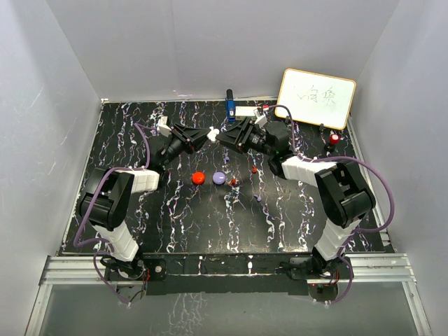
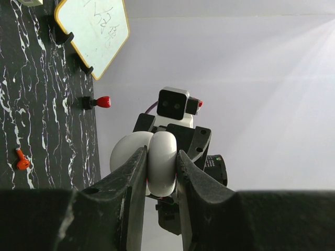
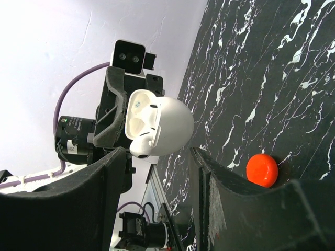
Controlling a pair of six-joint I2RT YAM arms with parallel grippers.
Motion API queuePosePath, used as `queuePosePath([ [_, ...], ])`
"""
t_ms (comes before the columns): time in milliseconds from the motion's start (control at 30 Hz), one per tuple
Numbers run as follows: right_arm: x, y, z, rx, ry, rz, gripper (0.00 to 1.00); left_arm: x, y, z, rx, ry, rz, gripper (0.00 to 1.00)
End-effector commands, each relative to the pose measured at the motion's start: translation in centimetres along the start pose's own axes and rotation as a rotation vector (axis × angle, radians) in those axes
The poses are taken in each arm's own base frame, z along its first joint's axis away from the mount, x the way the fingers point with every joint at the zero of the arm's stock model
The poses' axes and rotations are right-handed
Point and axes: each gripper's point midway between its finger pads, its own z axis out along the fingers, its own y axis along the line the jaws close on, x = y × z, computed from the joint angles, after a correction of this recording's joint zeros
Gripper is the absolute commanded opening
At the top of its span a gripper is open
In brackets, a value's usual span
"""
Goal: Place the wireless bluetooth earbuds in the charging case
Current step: Adjust the earbud with the charging case.
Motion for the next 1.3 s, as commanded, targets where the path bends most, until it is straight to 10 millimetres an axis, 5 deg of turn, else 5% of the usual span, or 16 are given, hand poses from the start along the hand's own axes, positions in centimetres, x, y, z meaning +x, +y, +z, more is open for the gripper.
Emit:
queuePosePath([
  [0, -0.4, 2.1, -0.2, -0.058, -0.026, -0.048, 0.49, 0.1, -2.1, 0.2, 0.067, 0.002, 0.032, 0.0],
  [500, -1.4, 4.1, -0.2, -0.096, -0.05, -0.076, 0.5, 0.1, -1.1, 0.0, 0.042, 0.001, 0.027, 0.0],
  [867, -1.7, 2.5, -0.6, -0.048, -0.067, -0.057, 0.5, 0.7, 0.6, -1.4, -0.004, -0.002, 0.015, 0.0],
  [1267, -1.3, 1.5, -0.6, -0.025, -0.053, -0.05, 0.5, 0.9, -1.5, -1.4, 0.029, 0.008, 0.032, 0.0],
])
